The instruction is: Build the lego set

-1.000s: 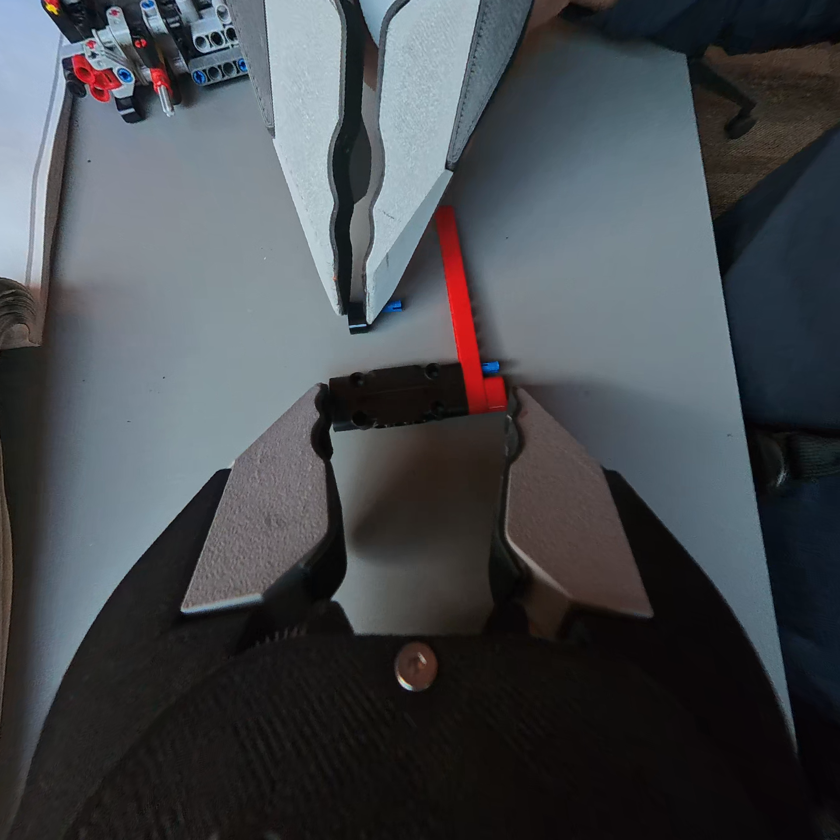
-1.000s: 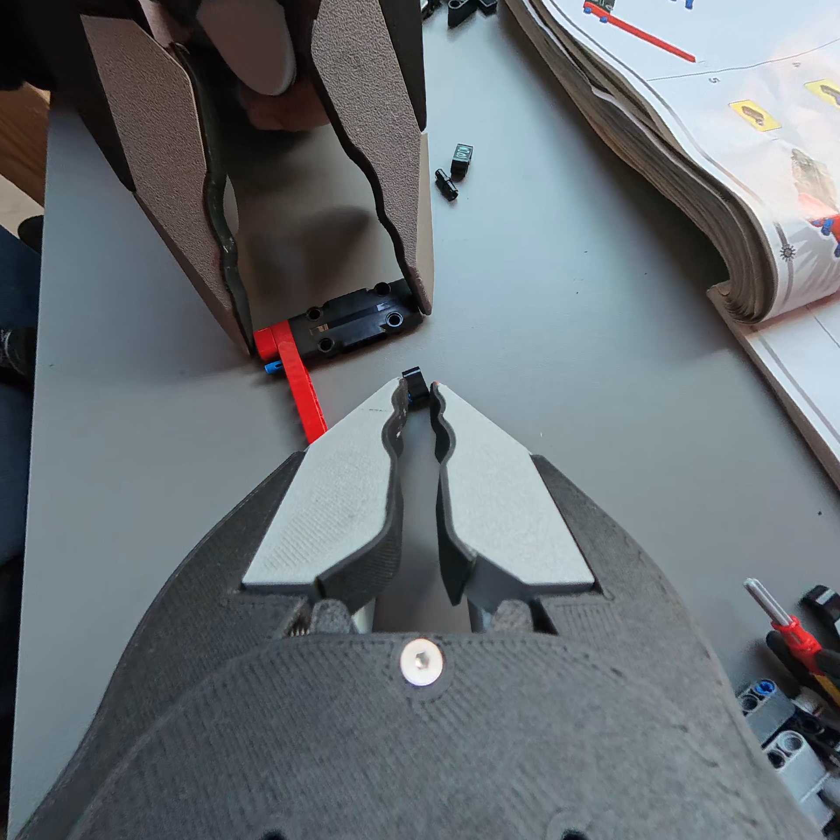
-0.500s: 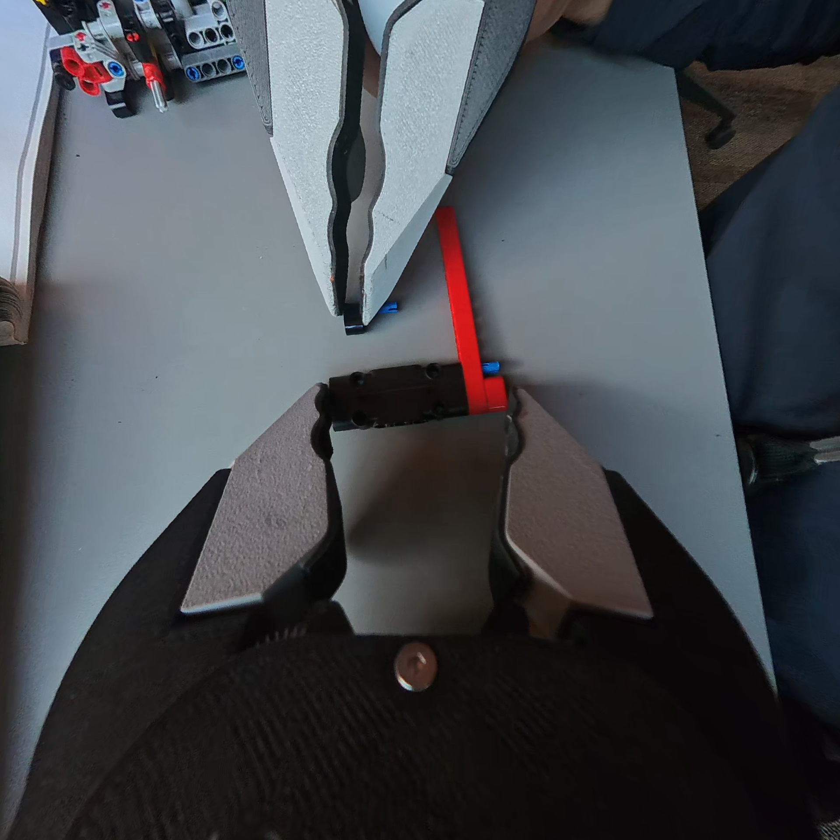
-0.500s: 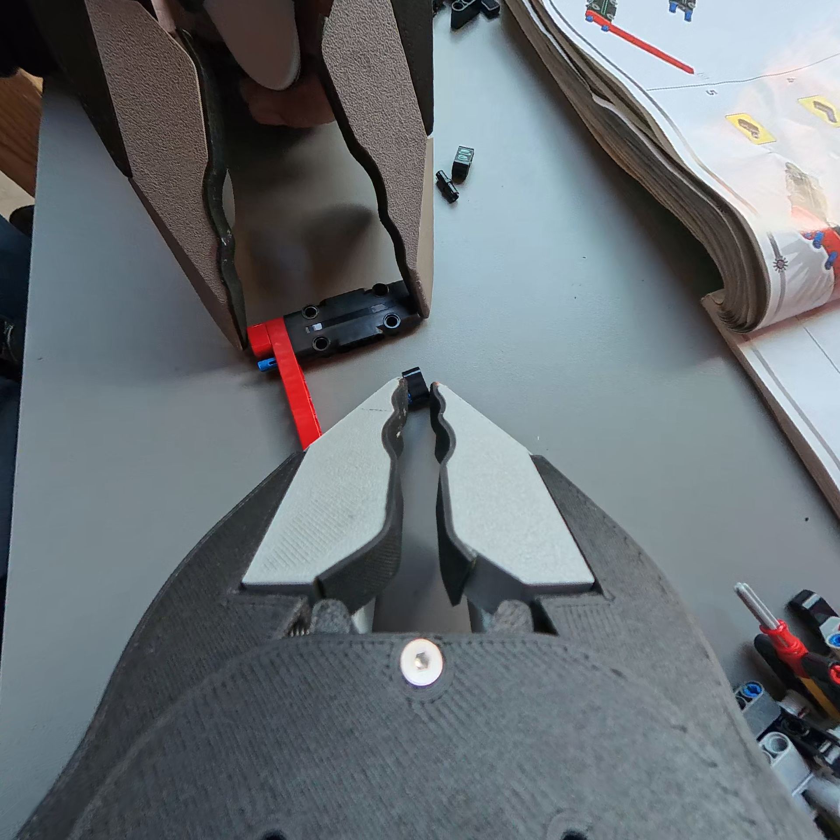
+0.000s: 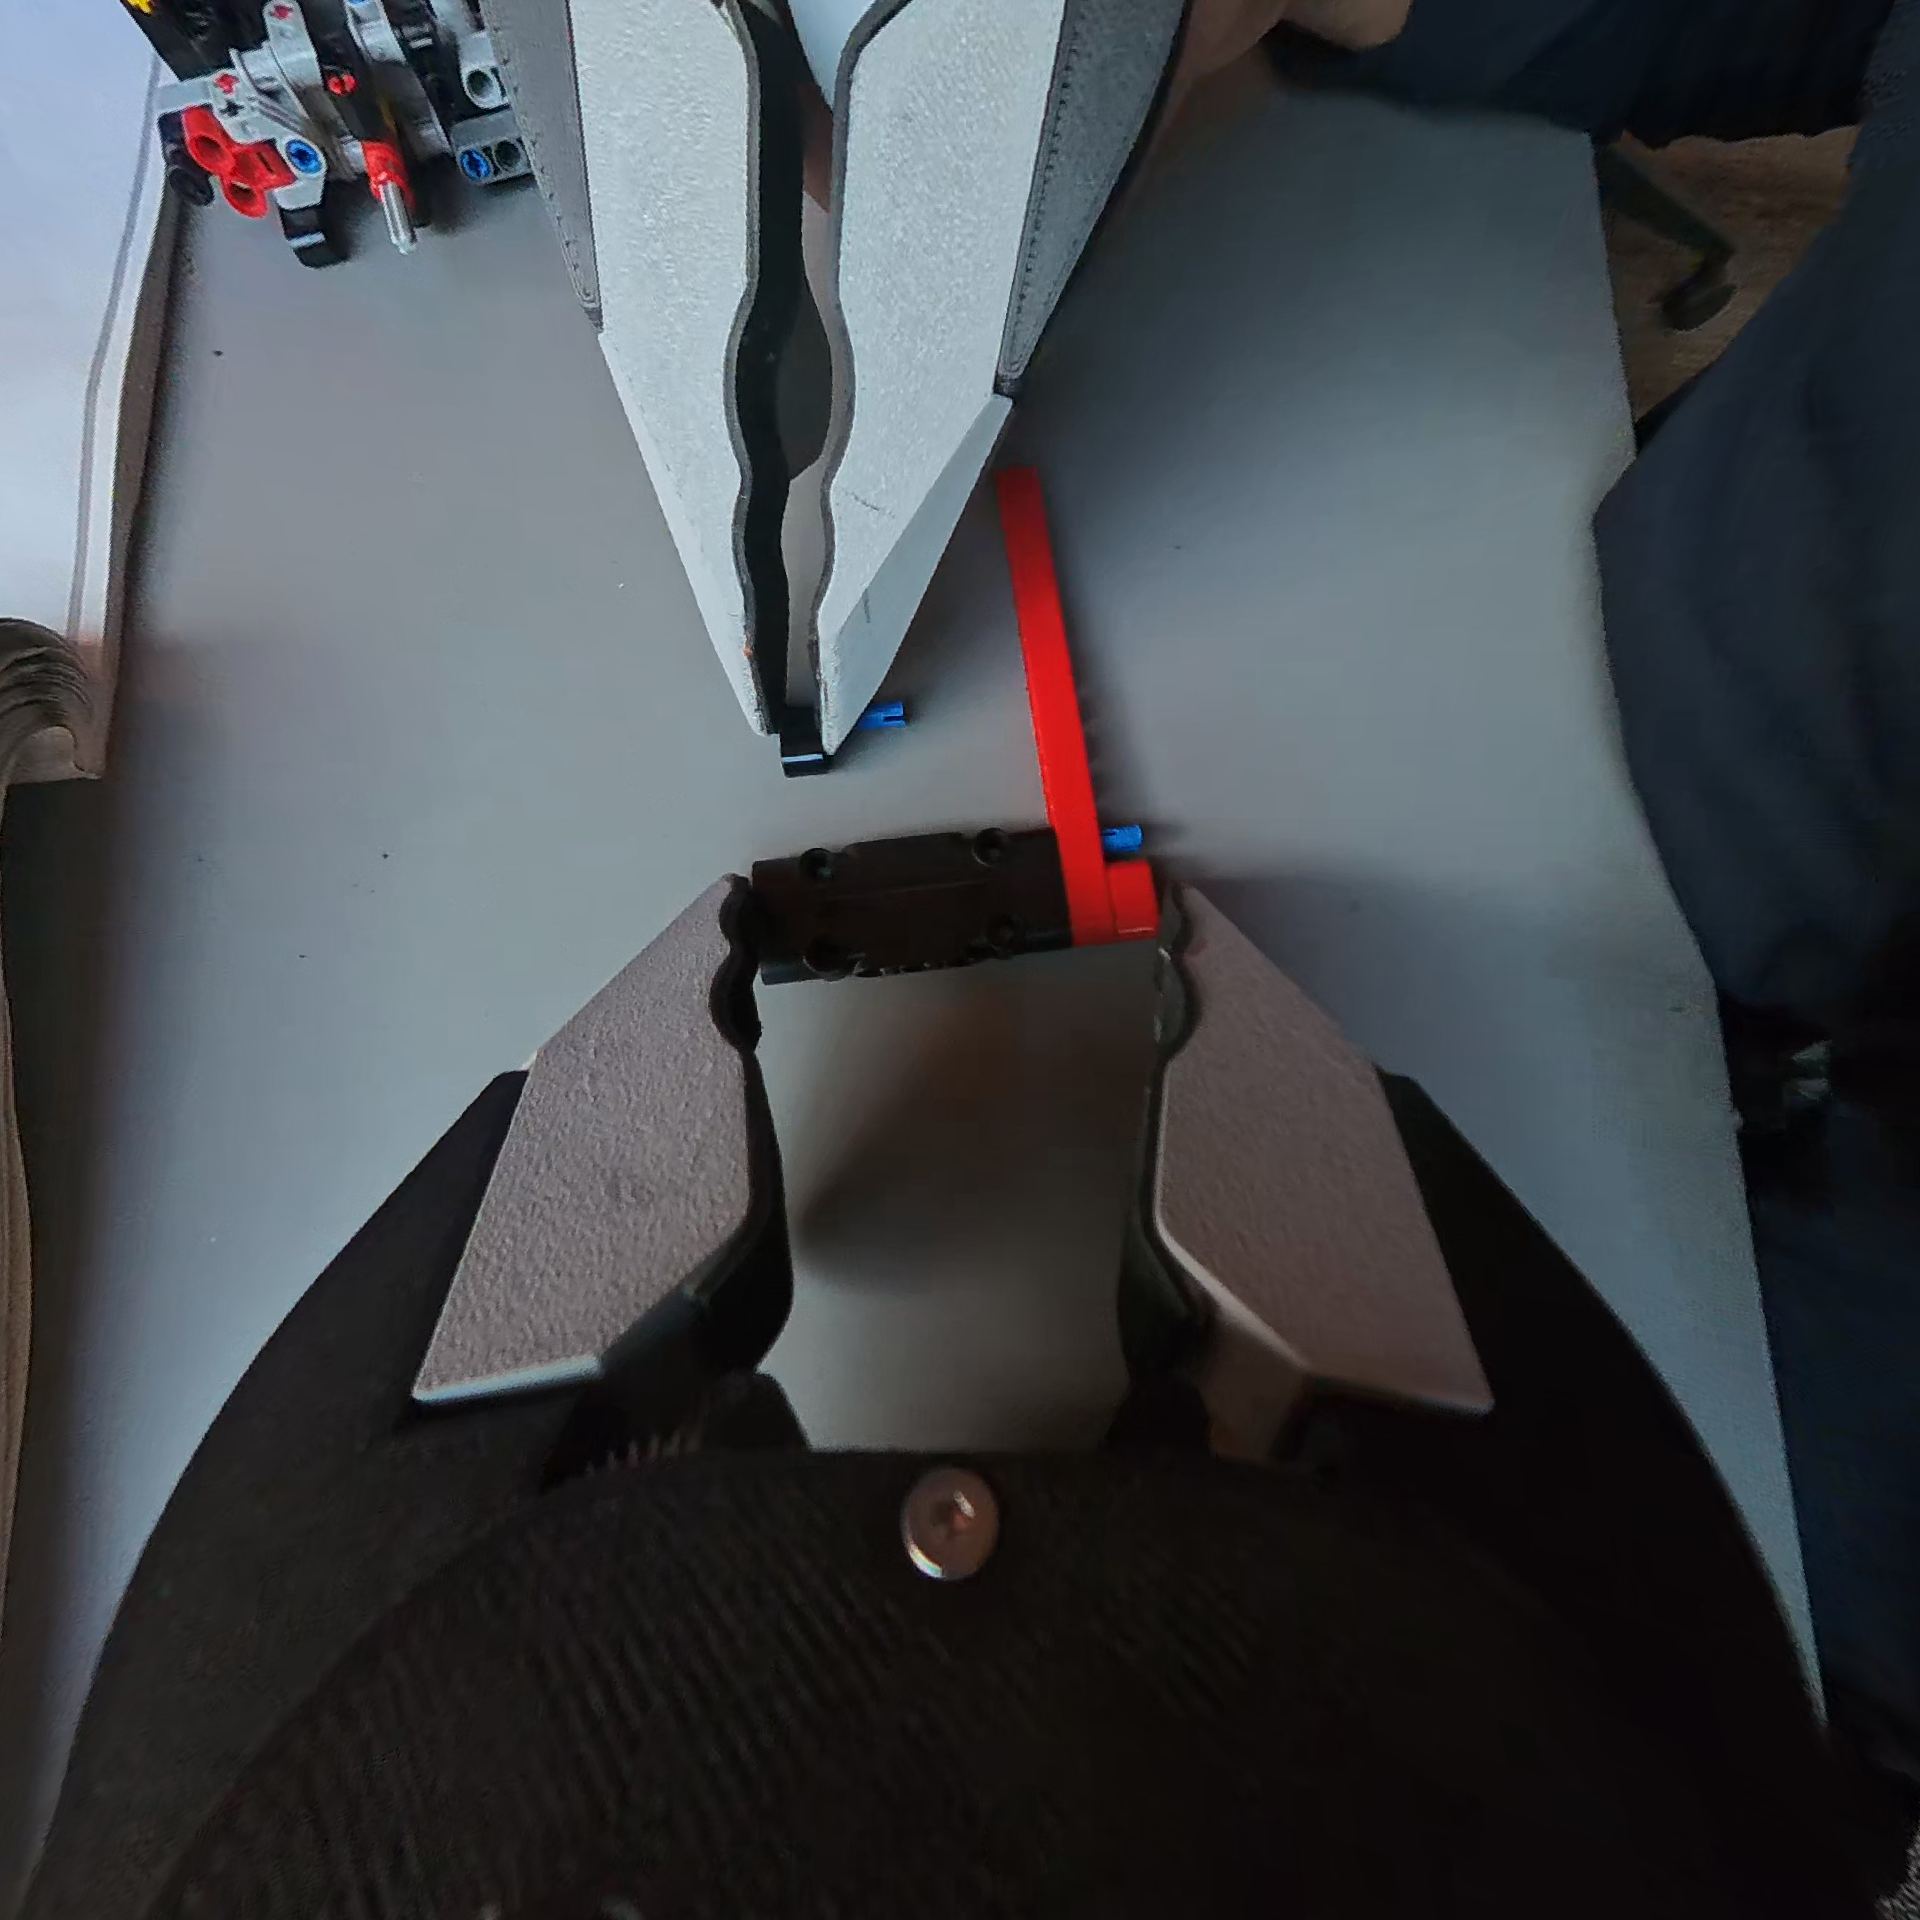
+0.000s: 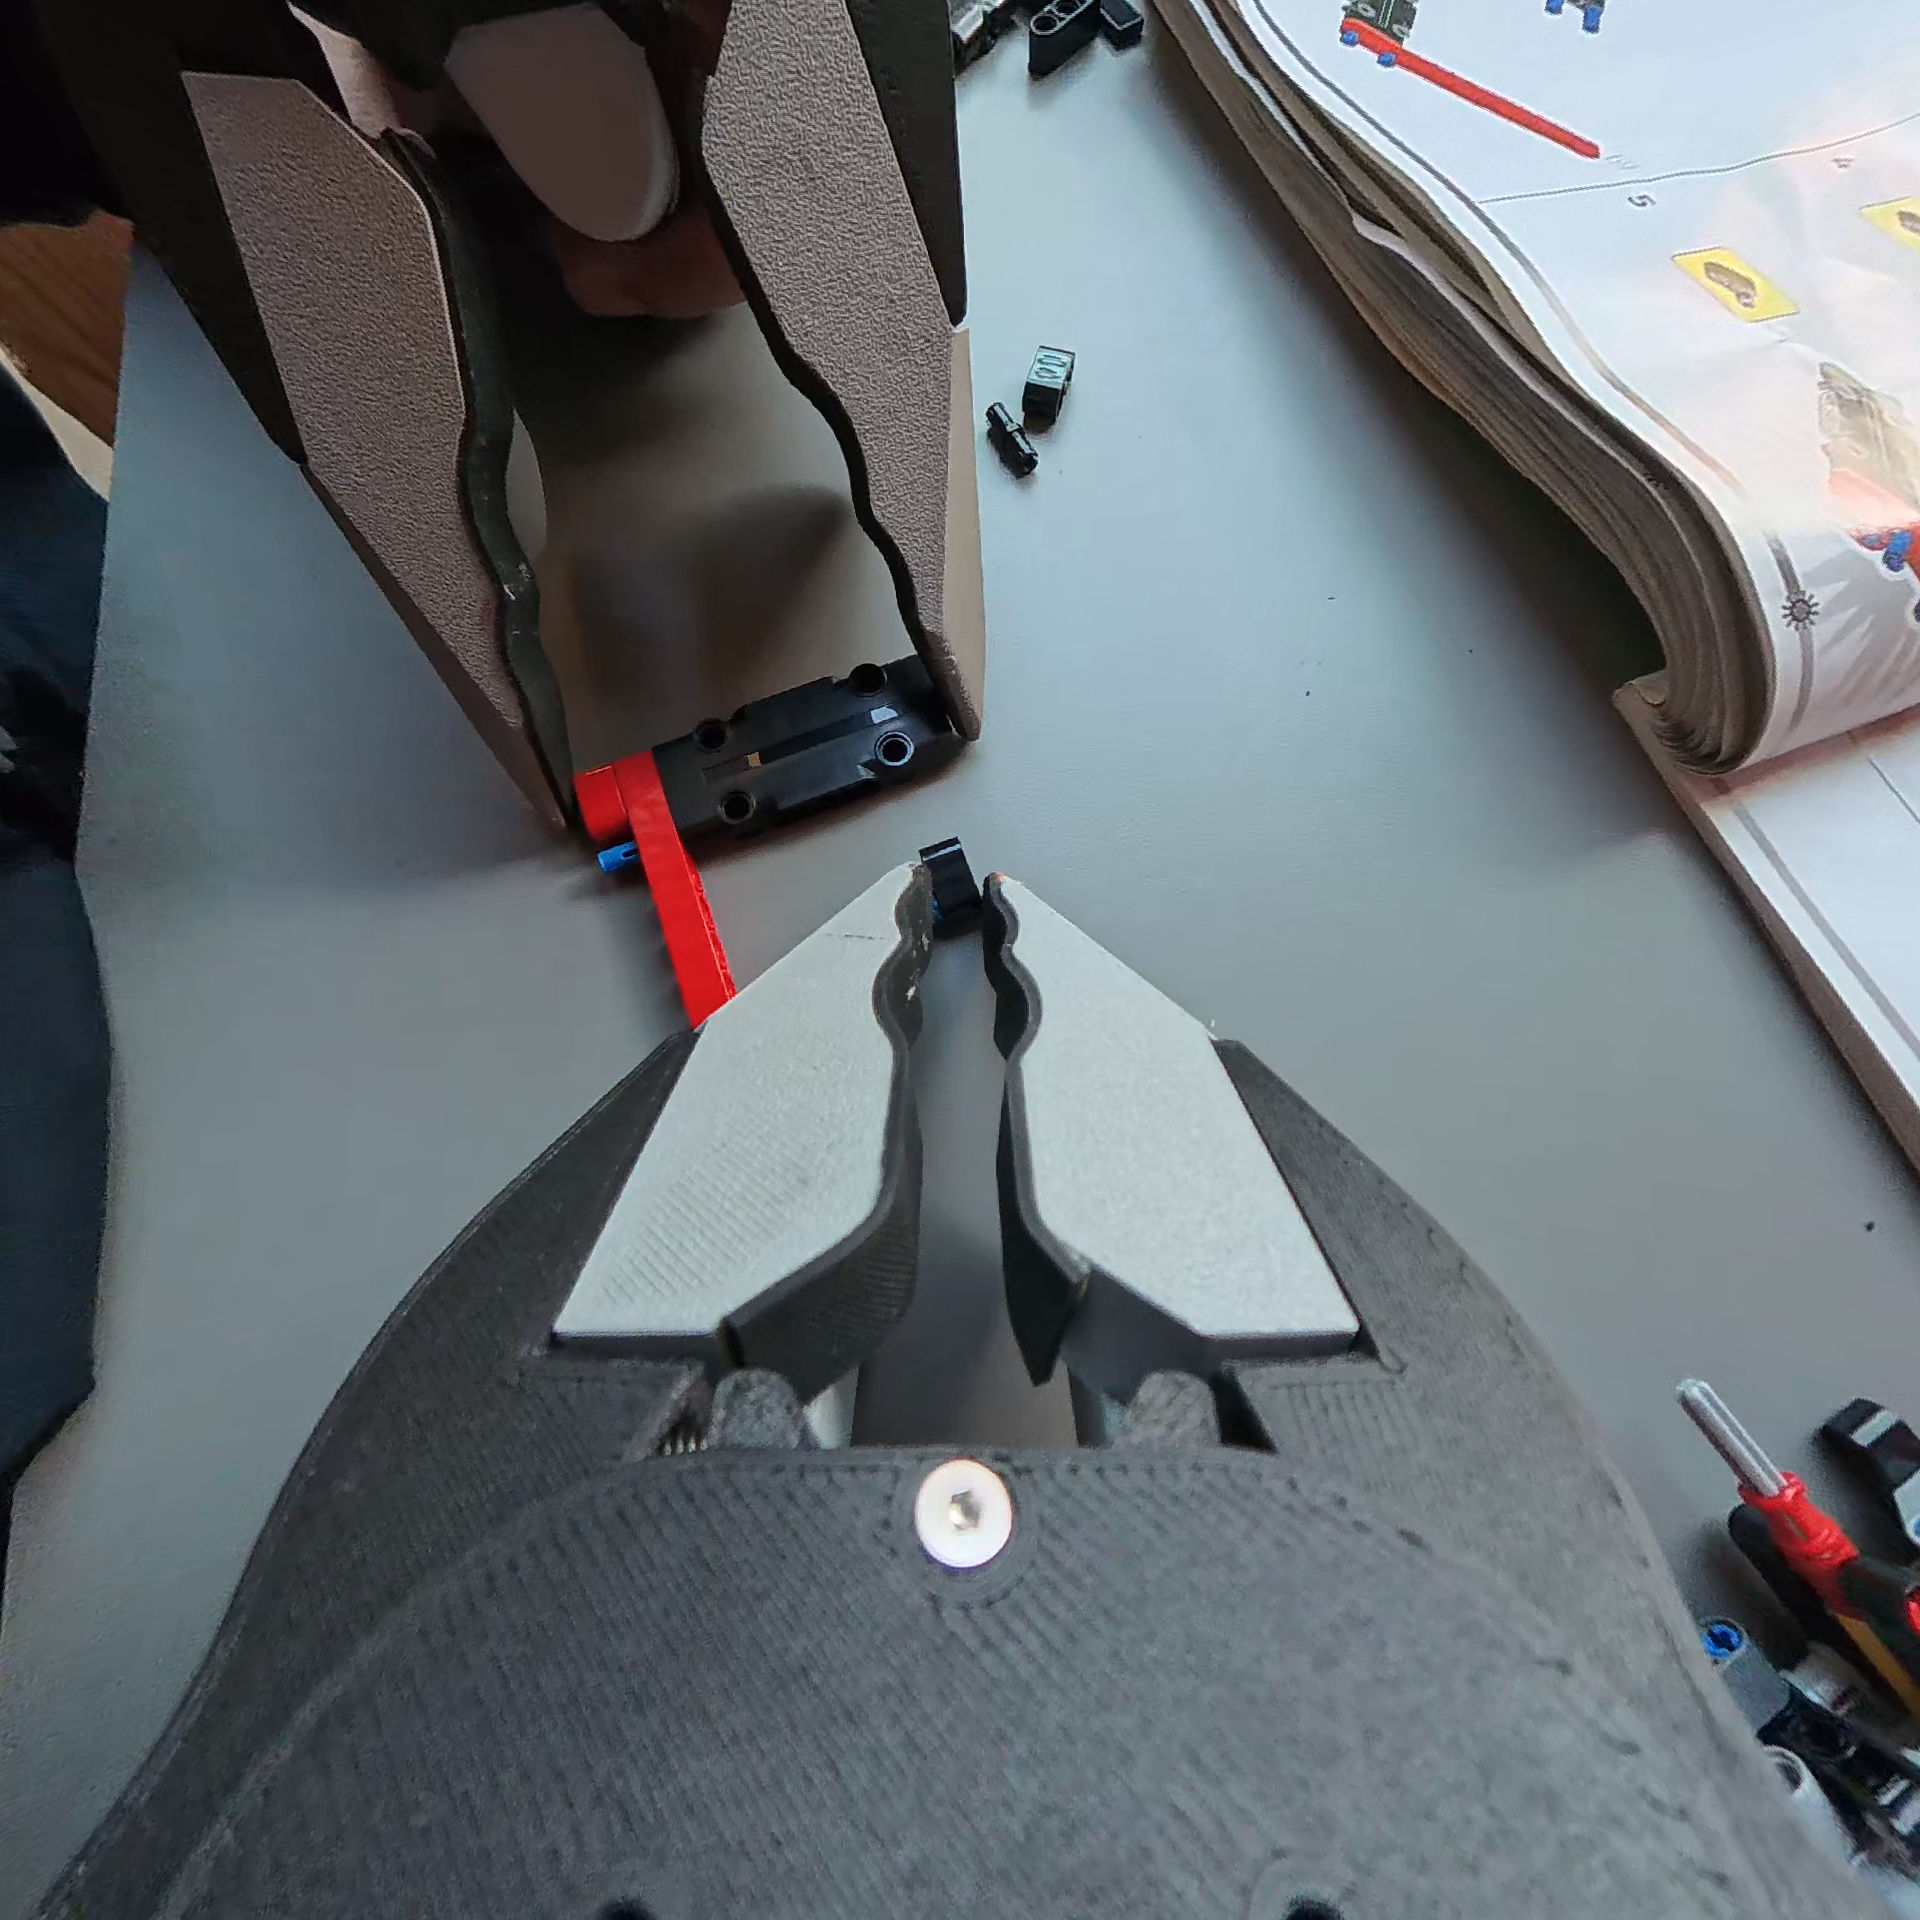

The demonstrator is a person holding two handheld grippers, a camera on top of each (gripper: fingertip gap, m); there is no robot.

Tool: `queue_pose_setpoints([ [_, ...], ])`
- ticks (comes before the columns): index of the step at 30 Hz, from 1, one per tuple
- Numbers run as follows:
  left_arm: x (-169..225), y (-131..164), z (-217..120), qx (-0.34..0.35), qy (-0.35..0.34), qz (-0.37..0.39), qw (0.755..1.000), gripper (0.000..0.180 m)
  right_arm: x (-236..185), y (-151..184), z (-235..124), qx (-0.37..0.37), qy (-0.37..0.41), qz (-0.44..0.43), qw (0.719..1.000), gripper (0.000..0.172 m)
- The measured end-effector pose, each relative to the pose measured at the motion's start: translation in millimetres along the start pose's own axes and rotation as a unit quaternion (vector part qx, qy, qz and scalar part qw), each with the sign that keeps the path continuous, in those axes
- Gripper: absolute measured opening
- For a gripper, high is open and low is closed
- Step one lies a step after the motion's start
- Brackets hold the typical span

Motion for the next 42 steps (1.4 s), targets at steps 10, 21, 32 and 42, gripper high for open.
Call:
queue_pose_setpoints([
  [10, -1, -1, 1, 0.000, 0.003, -0.003, 1.000, 0.076, 0, 1, -1, 0.001, -0.003, 0.003, 1.000, 0.007],
  [21, -4, -1, 1, 0.005, 0.012, -0.018, 1.000, 0.076, 2, 1, -2, 0.002, -0.019, 0.038, 0.999, 0.007],
  [32, -5, -1, 1, 0.004, 0.009, -0.018, 1.000, 0.075, -11, -6, 4, -0.026, -0.068, 0.072, 0.995, 0.006],
  [42, -1, -1, 2, 0.000, 0.007, 0.008, 1.000, 0.076, -19, -5, 3, -0.035, -0.030, 0.026, 0.999, 0.006],
])
Point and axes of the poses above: each gripper's, where its closed fingertips meet, z out along the fingers, y out of its underside, x = y × z across the jaws, the point moved 7 cm from there along -z, back along the fingers, and after that the axes turned 6 degrees about x, right-handed, at the moved point
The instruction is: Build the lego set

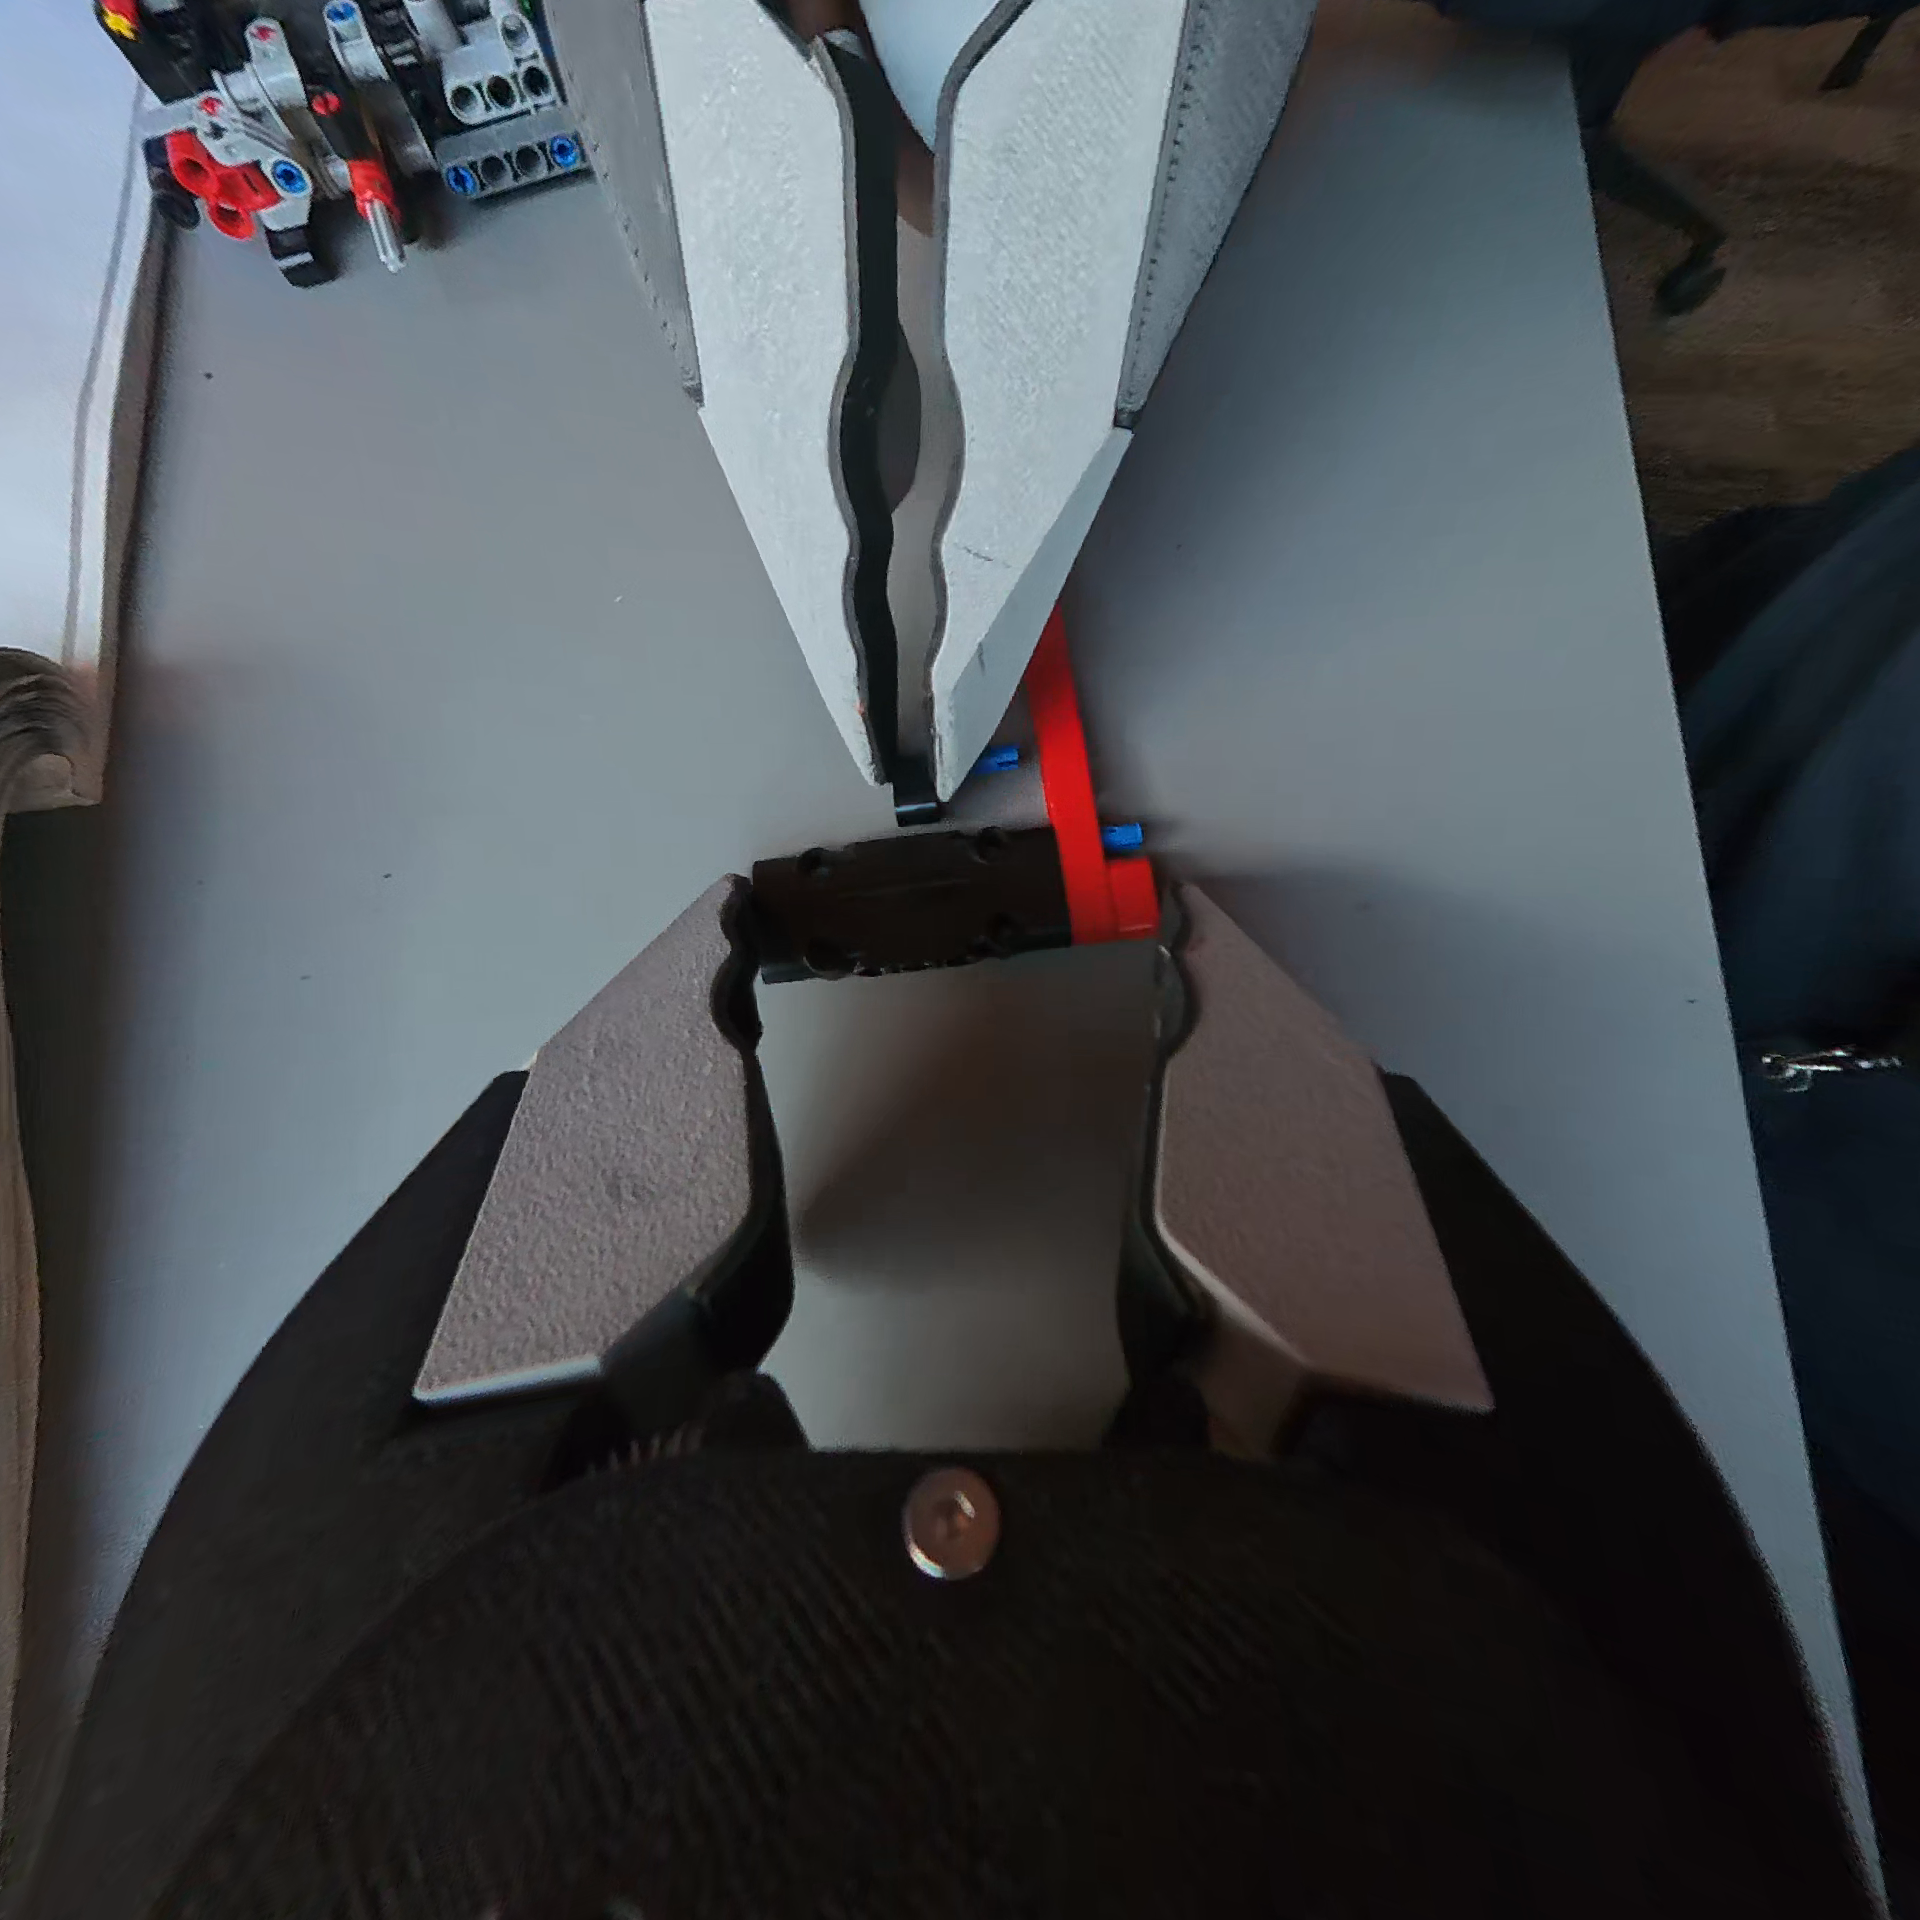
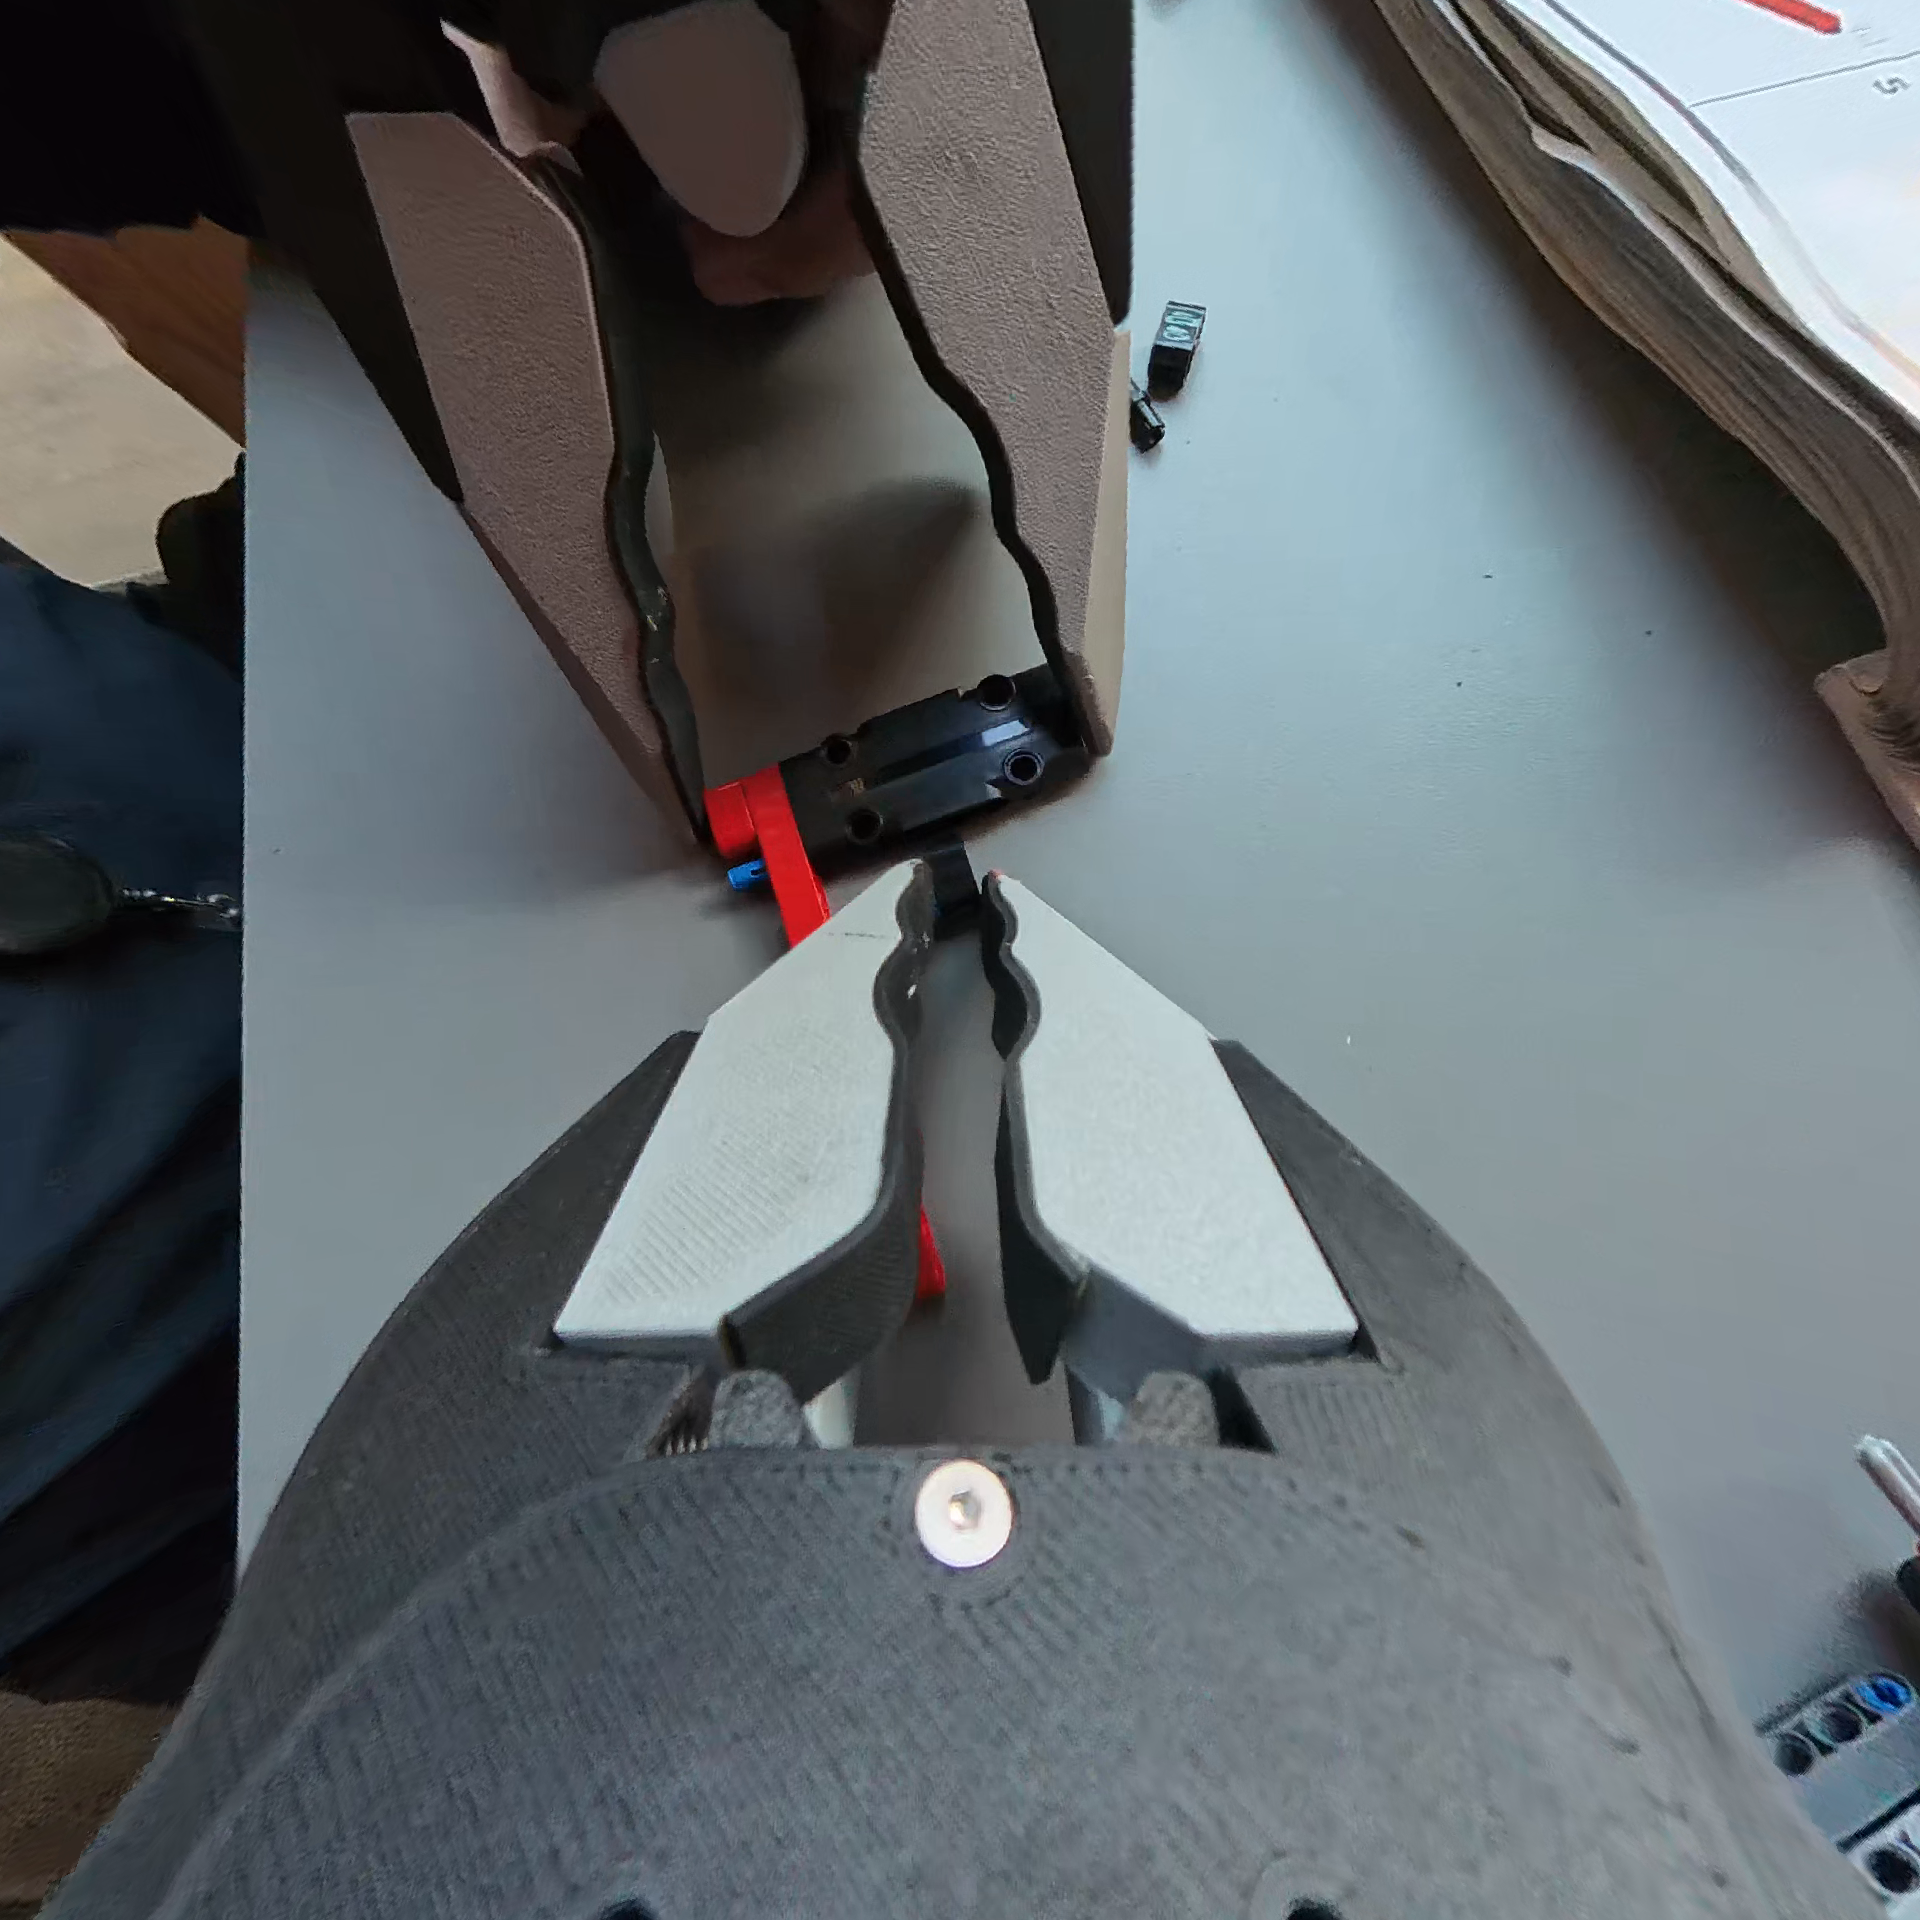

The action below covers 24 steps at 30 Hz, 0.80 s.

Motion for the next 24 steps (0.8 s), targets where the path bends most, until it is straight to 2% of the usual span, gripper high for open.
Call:
queue_pose_setpoints([
  [17, 1.3, -0.2, -0.8, 0.004, -0.012, 0.011, 1.000, 0.075, -5.3, -1.6, 2.2, -0.013, -0.001, -0.015, 1.000, 0.006],
  [24, -1.4, 0.2, 0.4, 0.000, -0.005, -0.007, 1.000, 0.076, -6.1, -5.5, 2.5, -0.054, 0.007, -0.057, 0.997, 0.006],
])
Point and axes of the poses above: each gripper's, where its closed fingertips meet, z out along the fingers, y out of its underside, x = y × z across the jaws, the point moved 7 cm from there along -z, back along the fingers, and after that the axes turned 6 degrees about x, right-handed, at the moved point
